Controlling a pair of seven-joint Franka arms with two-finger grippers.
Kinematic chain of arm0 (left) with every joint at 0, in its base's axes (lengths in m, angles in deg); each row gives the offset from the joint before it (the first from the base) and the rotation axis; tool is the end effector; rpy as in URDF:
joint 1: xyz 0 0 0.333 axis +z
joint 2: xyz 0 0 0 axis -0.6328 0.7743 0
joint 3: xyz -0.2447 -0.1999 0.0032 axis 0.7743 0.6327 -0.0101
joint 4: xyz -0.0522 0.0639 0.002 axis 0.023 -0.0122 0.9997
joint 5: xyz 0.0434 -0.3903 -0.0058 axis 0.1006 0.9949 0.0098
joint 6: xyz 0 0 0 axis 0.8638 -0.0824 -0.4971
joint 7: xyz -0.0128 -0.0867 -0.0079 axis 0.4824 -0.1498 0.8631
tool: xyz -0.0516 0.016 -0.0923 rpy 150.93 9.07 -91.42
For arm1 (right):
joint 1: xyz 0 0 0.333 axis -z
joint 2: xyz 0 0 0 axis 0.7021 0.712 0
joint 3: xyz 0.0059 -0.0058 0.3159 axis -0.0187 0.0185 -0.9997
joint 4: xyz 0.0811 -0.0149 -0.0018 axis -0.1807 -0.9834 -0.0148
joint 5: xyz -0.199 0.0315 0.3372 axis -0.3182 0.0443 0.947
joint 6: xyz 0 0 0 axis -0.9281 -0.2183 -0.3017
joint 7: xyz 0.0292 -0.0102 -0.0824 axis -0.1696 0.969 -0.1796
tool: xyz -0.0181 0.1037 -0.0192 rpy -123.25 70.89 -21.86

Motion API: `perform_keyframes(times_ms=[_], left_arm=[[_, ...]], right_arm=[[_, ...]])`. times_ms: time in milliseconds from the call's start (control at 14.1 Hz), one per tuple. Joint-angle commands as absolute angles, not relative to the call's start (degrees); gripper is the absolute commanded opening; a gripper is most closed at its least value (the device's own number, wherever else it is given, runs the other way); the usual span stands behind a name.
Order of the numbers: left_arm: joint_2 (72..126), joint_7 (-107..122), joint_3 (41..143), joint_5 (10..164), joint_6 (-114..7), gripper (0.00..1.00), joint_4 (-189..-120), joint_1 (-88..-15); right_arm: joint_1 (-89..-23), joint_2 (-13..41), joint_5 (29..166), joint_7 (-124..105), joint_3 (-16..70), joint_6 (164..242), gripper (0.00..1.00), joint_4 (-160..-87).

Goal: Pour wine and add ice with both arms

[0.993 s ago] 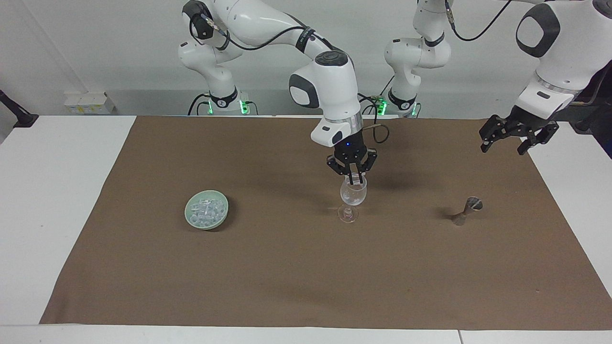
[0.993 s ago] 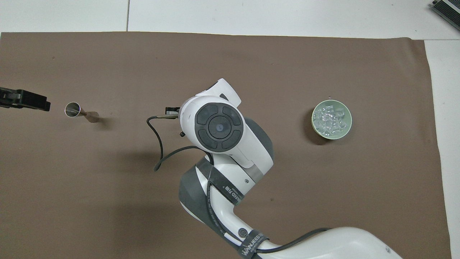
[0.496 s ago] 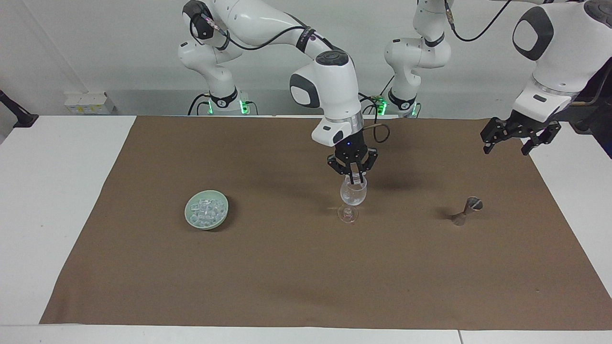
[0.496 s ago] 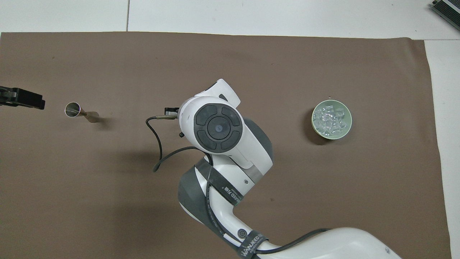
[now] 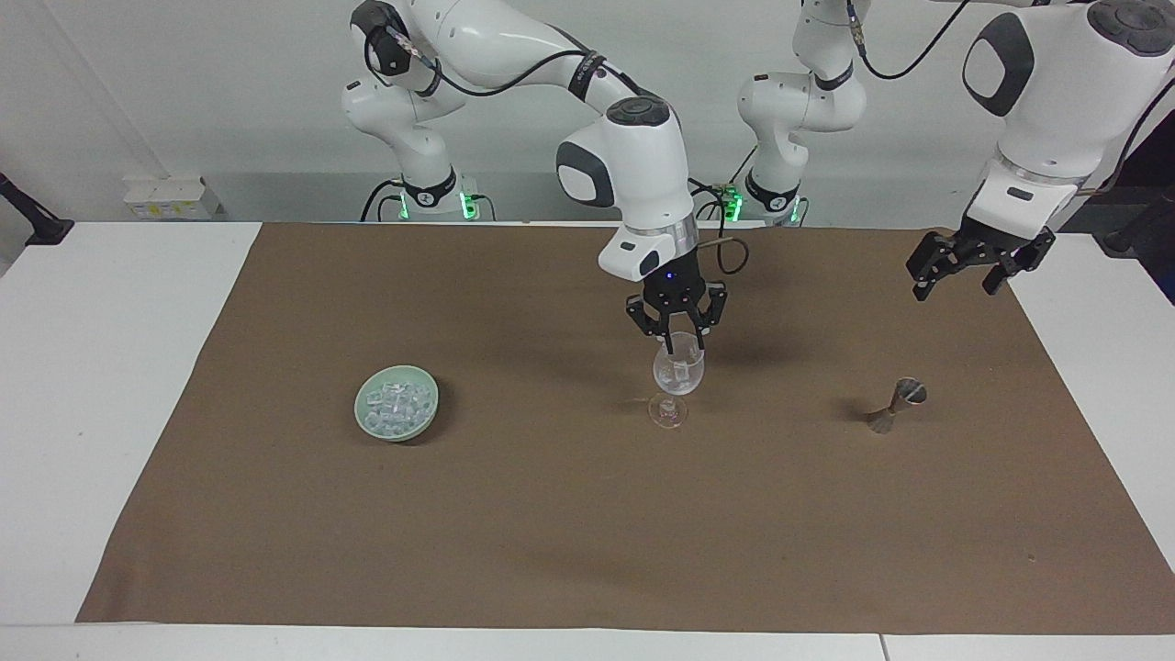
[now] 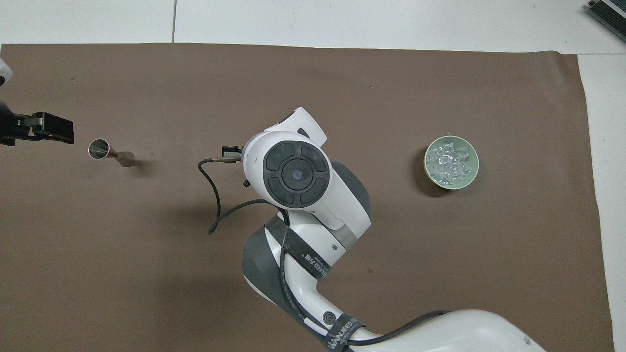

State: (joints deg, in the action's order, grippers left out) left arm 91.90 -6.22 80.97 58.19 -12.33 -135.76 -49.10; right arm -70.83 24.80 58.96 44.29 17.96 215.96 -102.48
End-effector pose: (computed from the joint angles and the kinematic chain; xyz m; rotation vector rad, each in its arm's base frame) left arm 0.5787 -0.0180 0.6052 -3.0775 0.0205 -0.1060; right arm 0.5608 0.4567 0.4766 -2.8463 0.0606 -0.4140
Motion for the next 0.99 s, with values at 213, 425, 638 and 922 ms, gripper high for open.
perform_keyframes(times_ms=[213, 425, 638, 922], left_arm=[[91.8, -9.9, 80.0, 60.3, -12.2, 1.0, -135.2, -48.1], [91.8, -10.5, 79.9, 60.7, -12.0, 1.0, -135.3, -47.8], [91.8, -14.0, 80.0, 64.9, -11.7, 1.0, -135.5, -45.1], [92.1, -15.4, 80.0, 64.5, -11.4, 1.0, -135.4, -45.6]], right_arm=[[-70.6, 23.2, 58.4, 45.0, 17.5, 214.7, 0.48, -101.0], [-69.7, 18.1, 58.9, 45.2, 18.1, 210.9, 0.55, -102.5], [-66.3, 11.6, 58.8, 44.7, 18.3, 205.0, 0.62, -107.7], [-61.0, 3.8, 58.9, 41.4, 18.2, 196.9, 0.83, -112.4]])
